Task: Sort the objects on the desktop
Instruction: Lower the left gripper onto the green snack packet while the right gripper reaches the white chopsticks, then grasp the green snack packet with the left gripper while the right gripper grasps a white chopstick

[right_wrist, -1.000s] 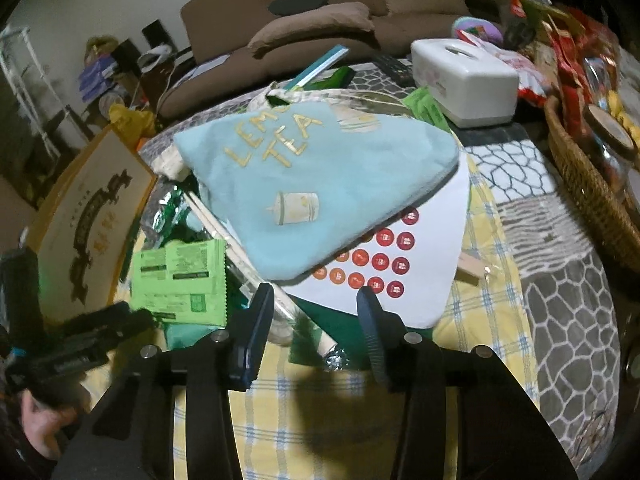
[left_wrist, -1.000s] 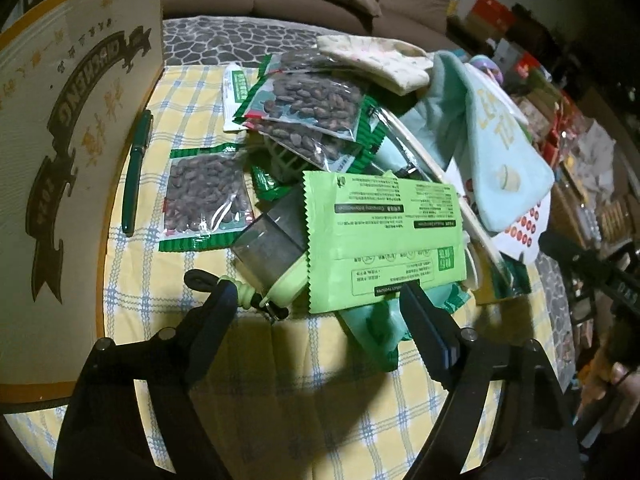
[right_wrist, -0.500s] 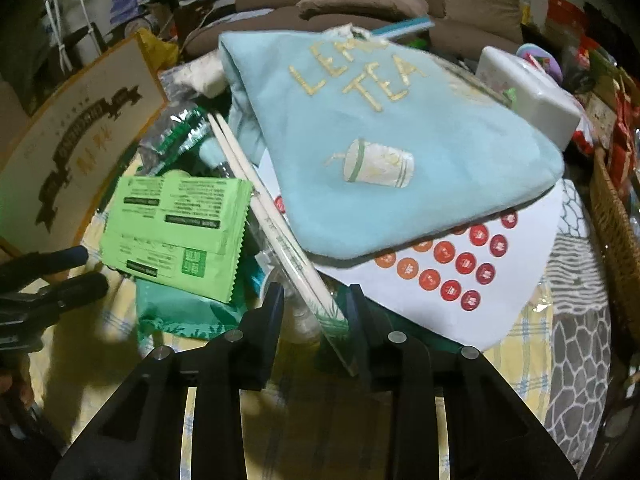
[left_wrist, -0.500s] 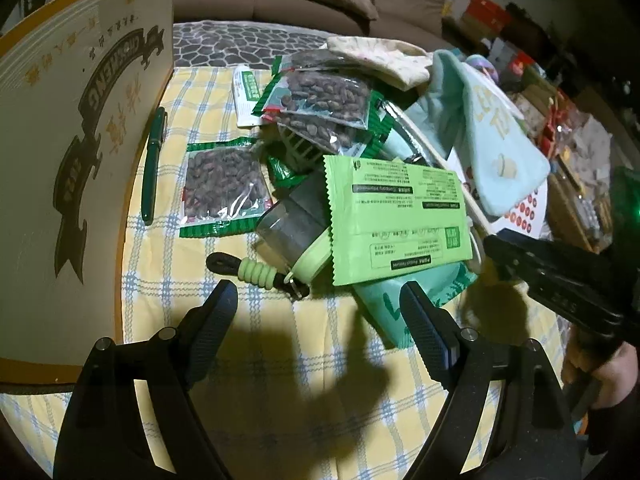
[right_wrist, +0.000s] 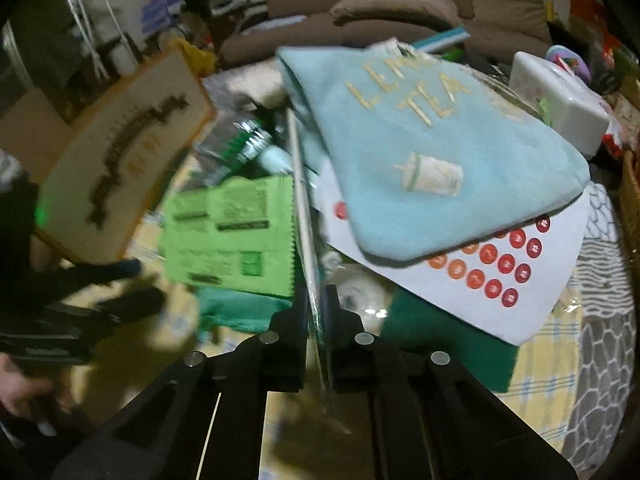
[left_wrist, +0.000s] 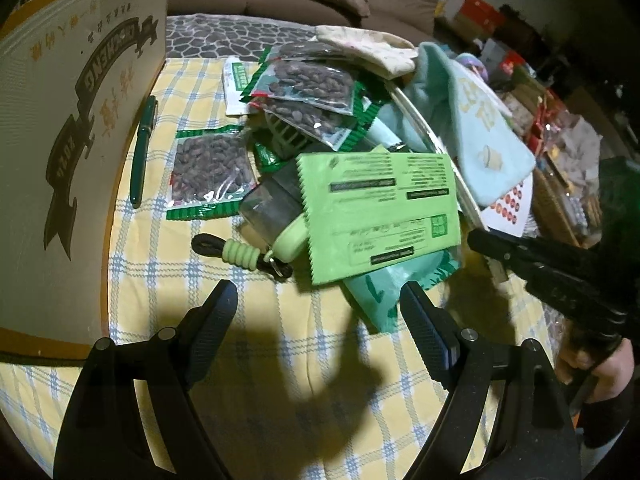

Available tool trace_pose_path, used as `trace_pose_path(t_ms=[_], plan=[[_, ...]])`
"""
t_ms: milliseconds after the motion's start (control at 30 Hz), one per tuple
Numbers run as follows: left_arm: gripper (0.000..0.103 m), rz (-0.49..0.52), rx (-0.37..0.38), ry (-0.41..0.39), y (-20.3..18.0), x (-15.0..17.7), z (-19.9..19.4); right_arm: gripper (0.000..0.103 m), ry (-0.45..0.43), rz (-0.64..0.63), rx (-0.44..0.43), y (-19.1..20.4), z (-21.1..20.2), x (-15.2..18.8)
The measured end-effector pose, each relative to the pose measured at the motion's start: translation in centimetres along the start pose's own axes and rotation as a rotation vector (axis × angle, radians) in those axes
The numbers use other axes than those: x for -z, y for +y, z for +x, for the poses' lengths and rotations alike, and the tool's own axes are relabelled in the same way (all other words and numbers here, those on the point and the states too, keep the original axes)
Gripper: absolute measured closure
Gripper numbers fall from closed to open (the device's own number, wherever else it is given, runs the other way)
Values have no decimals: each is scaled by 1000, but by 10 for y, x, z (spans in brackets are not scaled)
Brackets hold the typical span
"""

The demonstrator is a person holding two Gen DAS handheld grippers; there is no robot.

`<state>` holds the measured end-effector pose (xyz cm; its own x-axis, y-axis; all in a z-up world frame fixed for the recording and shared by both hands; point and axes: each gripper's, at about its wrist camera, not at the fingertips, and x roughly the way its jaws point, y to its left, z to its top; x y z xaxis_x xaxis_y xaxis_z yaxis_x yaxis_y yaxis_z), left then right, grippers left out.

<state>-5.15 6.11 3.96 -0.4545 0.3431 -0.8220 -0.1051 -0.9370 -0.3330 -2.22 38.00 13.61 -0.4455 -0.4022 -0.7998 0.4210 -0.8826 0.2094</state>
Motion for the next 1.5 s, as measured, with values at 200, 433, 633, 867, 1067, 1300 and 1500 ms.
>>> trace_pose_path(t_ms=[200, 433, 633, 867, 1067, 1300, 1500], plan=[[21, 10, 11, -5, -2, 4, -8, 98, -121, 143, -126, -20, -42, -9], [21, 22, 17, 1, -7, 11, -12, 99, -209, 251, -187, -38, -68, -15], [21, 42, 56, 25, -25, 17, -7, 99, -182, 227, -144, -35, -69, -13], [21, 50, 49, 48, -33, 25, 0, 84, -38, 160, -34, -26, -26, -4], [21, 51, 27, 51, -28, 28, 1, 70, 34, 66, 29, -7, 8, -1], [20, 51, 10, 46, -19, 24, 1, 70, 81, 27, 72, -1, 32, -1], [14, 106, -30, 18, -16, 8, 0, 91, 71, 47, 48, -8, 30, -1]])
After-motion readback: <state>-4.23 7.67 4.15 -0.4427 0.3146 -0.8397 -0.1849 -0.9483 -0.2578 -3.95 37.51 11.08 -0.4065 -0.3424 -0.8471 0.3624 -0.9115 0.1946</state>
